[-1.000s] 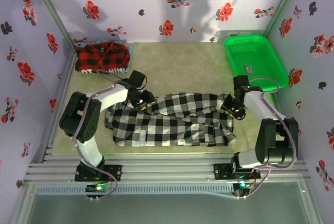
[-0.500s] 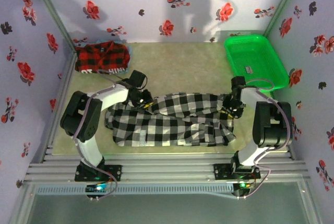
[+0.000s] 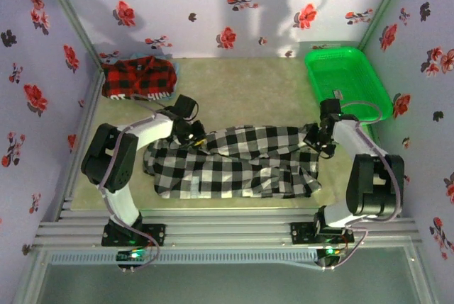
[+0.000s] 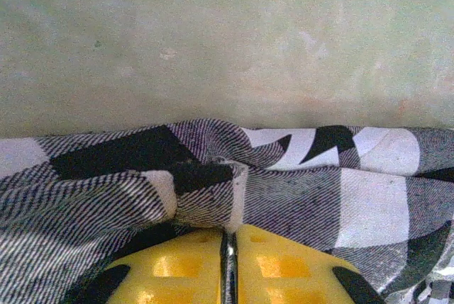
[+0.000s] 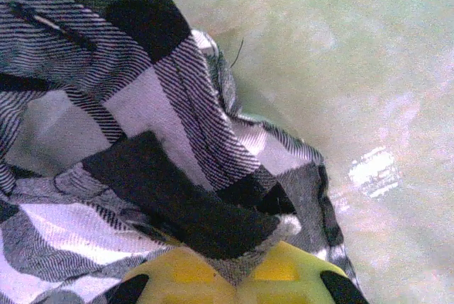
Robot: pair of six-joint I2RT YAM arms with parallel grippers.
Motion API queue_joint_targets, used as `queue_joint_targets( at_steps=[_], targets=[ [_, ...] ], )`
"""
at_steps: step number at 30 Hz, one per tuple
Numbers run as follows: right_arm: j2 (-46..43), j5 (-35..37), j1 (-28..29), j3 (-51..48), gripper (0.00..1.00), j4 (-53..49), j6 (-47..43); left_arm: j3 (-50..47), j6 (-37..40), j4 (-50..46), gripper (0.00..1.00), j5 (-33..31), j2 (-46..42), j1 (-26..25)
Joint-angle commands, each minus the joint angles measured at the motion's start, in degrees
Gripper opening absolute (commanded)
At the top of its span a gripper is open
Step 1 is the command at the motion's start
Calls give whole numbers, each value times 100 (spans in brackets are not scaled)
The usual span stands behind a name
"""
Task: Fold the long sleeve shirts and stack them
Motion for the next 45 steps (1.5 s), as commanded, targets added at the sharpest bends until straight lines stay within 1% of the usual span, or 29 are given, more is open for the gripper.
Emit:
queue_joint_targets(
  at_steps=[1,4,8,12,17,21,22,24,25,26,27,29,30,31,32,35,37,38,39,40,41,42,43,45],
  targets=[
    [-271,-198,-35,171,5,-607,-120,-62,155,-52,12,-18,-2,67],
    [-386,-372,-35,152,4,-891,-84,-36,217,-83,11,-21,26,98],
    [-473,-397,-43,-57,5,-885,-39,-49,295,-104,9,-23,53,142],
    [-250,-471,-87,-188,6,-747,-89,-53,426,-182,7,-40,38,198],
    [192,-282,-163,-298,7,-324,-238,-26,608,-315,6,-136,23,284],
    [506,-166,-193,-258,13,-37,-389,38,710,-375,6,-151,79,354],
    [618,-105,-194,-238,17,7,-442,75,738,-386,6,-163,97,375],
    [780,-40,-210,-133,29,-22,-539,104,762,-369,7,-143,102,398],
    [799,-11,-206,-80,35,-46,-590,113,778,-315,10,-111,66,402],
    [747,58,-210,-17,41,-80,-623,100,795,-237,16,-68,12,402],
    [656,115,-217,35,43,-115,-653,96,795,-175,24,-5,-48,406],
    [364,141,-219,195,49,-233,-776,134,728,-171,53,133,-205,398],
    [220,113,-218,298,53,-313,-835,162,678,-207,63,180,-314,405],
    [84,47,-211,419,56,-434,-937,175,599,-306,69,196,-481,394],
    [-85,-1,-187,556,58,-567,-1044,169,468,-436,74,150,-720,394],
    [-381,-274,42,880,65,-756,-1374,-52,-28,-944,79,-64,-1456,352],
    [-307,-569,319,963,65,-675,-1466,-386,-419,-1225,79,-188,-1915,290],
    [-140,-728,448,1003,62,-651,-1466,-549,-573,-1422,77,-267,-2073,246],
    [38,-840,555,1014,58,-619,-1440,-637,-642,-1616,72,-362,-2131,187],
    [282,-849,653,1011,50,-562,-1381,-692,-653,-1885,65,-504,-2123,129],
    [472,-750,729,958,42,-442,-1311,-719,-661,-2165,55,-691,-2061,76],
    [600,-653,754,873,37,-289,-1230,-741,-640,-2297,48,-854,-1970,43],
    [725,-521,751,750,33,-80,-1119,-764,-600,-2288,43,-972,-1819,34],
    [991,-301,755,673,29,109,-1056,-608,-465,-2197,36,-1079,-1345,20]
  ],
)
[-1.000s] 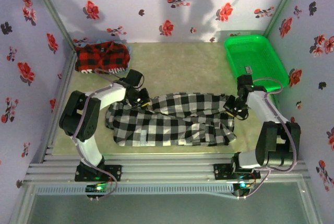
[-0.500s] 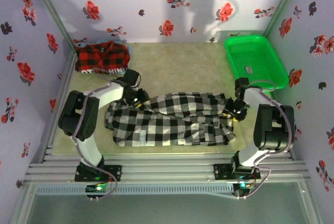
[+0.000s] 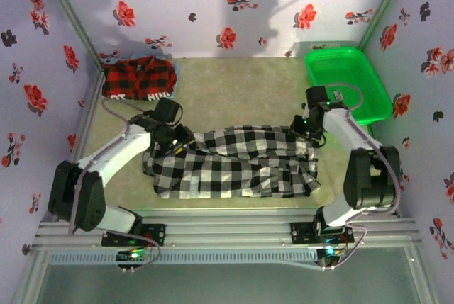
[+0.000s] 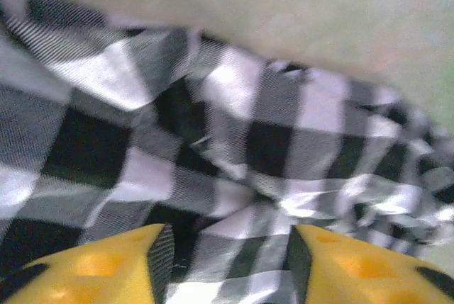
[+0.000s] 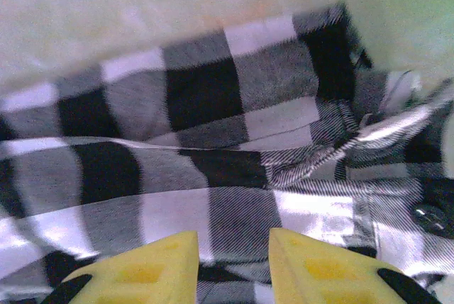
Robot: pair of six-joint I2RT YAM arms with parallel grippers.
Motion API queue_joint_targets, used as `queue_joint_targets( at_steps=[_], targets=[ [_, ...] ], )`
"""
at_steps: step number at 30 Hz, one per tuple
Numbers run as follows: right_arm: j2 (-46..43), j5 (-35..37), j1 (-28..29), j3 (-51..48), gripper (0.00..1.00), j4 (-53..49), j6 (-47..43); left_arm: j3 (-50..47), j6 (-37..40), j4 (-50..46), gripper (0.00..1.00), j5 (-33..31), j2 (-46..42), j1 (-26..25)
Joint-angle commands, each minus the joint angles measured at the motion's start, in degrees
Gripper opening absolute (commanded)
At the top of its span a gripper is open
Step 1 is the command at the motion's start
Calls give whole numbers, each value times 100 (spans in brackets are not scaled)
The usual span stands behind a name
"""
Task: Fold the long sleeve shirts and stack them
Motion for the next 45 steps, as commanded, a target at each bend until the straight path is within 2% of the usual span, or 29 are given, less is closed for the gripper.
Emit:
queue_joint_targets(
  at_steps=[1,6,11,15,19,24,26,29,32,36,40,42,45],
  targets=[
    [412,362,-22,-151,28,156,128,190,96,-601,34,-538,876,-50],
    [780,833,-18,-425,27,67,352,1275,551,-718,30,-675,2234,-122],
    [371,895,4,-1075,28,-245,776,3006,1322,-1087,29,-874,3552,-158],
    [-310,577,45,-1655,30,-382,1109,4501,1856,-1156,32,-829,4561,-150],
    [-913,65,170,-2149,32,-331,1506,6418,2403,-1423,36,-622,5705,-111],
    [-1264,-575,582,-2518,34,173,2209,8892,2775,-1480,40,206,7101,1],
    [-1261,-768,879,-2557,35,476,2692,9305,2656,-1065,42,798,7415,105],
    [-1256,-767,1452,-2566,37,1052,3595,8949,1967,302,43,1633,7524,313],
    [-1149,-570,2105,-2563,38,1740,4657,9238,1395,1143,43,2077,7874,451],
    [-1012,33,3048,-2519,39,2491,5923,9969,722,1931,44,2391,8390,597],
    [-1020,729,3907,-2273,44,2332,6713,9975,159,2632,45,2554,8485,834],
    [-1179,964,4175,-2165,46,2170,6931,9977,-110,2847,54,2854,8397,919],
    [-1467,1149,4330,-1871,53,1774,6872,9885,-479,3216,76,3521,7950,933]
  ],
)
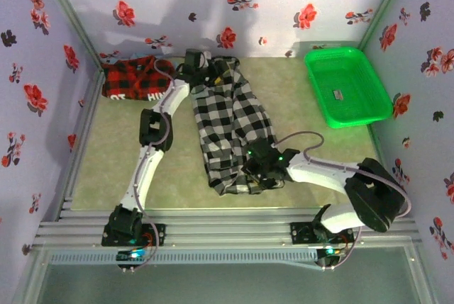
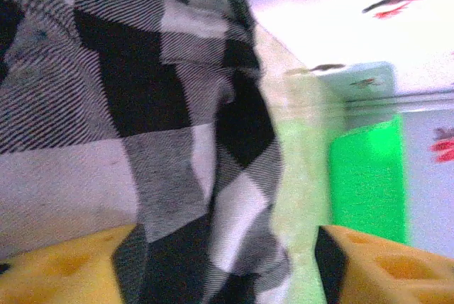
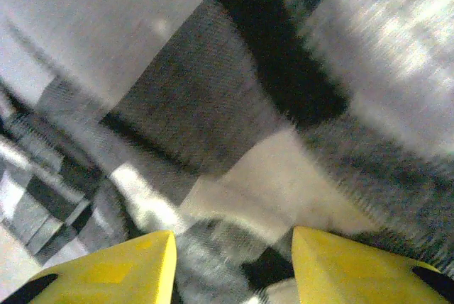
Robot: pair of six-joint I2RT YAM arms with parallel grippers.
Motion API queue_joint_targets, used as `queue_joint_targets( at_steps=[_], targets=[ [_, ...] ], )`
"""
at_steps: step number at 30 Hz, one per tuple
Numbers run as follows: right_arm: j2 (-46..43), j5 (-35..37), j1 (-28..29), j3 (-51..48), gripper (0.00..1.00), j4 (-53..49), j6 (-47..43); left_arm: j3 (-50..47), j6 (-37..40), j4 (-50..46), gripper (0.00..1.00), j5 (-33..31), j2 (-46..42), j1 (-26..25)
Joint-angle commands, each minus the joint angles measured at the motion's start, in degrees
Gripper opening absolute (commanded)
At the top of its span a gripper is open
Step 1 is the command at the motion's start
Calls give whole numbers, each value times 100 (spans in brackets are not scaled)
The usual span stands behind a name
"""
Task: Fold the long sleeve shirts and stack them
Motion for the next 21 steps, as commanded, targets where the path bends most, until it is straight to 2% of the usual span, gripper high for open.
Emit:
queue_joint_targets(
  at_steps=[1,3,4,7,11,14,17,21],
  targets=[
    [-416,659,92,534,55,-676,275,-105,-406,553,83,831,-697,46],
    [-601,879,74,1015,59,-1470,-272,-659,37,165,95,795,-1477,20],
    [-668,1019,15,1312,62,-1991,-604,-822,481,-320,100,717,-1869,24],
    [-739,1179,-368,1946,68,-3309,-1681,-1559,1394,-1424,100,378,-3053,105],
    [-715,762,-1167,1992,78,-3829,-3738,-3374,2441,-2531,100,-520,-4854,147],
    [-501,699,-1579,1880,80,-4037,-4901,-5055,2711,-3110,100,-1003,-6089,70],
    [-236,516,-1802,1624,81,-3634,-5615,-6710,2704,-3385,99,-1493,-7276,-225],
    [71,90,-1958,1282,81,-2819,-5905,-8734,1968,-3019,96,-1542,-8388,-891]
  ],
)
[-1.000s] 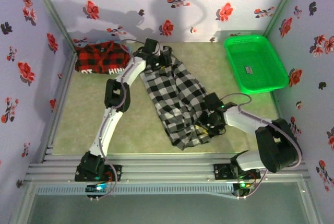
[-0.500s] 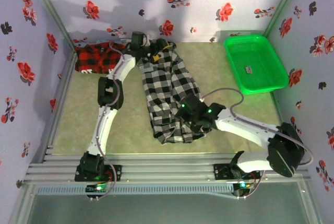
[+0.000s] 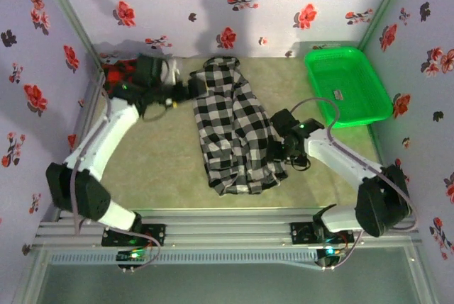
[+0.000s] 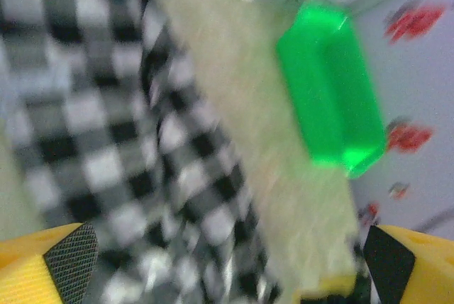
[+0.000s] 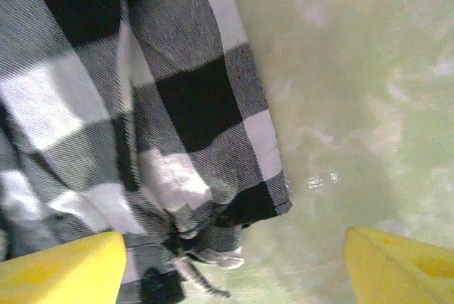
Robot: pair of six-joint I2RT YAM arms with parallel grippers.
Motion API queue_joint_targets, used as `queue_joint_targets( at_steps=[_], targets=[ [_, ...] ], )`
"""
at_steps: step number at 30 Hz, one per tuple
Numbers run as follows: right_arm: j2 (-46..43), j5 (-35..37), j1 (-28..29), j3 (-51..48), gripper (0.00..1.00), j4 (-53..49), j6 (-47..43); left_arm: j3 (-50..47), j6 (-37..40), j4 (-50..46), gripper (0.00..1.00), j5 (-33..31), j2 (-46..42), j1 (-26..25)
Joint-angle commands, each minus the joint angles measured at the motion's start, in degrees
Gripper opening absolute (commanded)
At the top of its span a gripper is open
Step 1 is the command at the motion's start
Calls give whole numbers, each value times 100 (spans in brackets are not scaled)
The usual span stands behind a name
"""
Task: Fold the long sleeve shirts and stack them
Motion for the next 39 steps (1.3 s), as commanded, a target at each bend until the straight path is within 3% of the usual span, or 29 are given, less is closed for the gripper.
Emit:
queue_joint_targets(
  at_steps=[1,7,15,24,28,31,36,39],
  targets=[
    [184,-543,-146,-329,81,661,-827,-1536,-560,-340,93,-362,-241,-555],
    [365,-979,-227,-848,79,1425,-893,-3077,-2102,415,87,-823,-967,-1552],
    [440,-1002,-318,-1121,78,1671,-1019,-3528,-3136,1602,84,-1173,-449,-2116],
    [512,-1191,-453,-1247,77,1865,-1056,-3076,-3407,1567,75,-1493,474,-2340],
    [589,-1357,-458,-1315,75,2044,-984,-2940,-3545,2001,70,-1461,912,-2463],
    [651,-1473,-458,-1408,73,2183,-891,-2836,-3564,2055,62,-1461,1202,-2523],
    [766,-1534,-449,-1491,63,2289,-679,-2902,-3541,2085,42,-1536,1312,-2545],
    [761,-1524,-449,-1472,44,2223,-572,-2816,-3431,2054,34,-1564,1330,-2536]
  ],
)
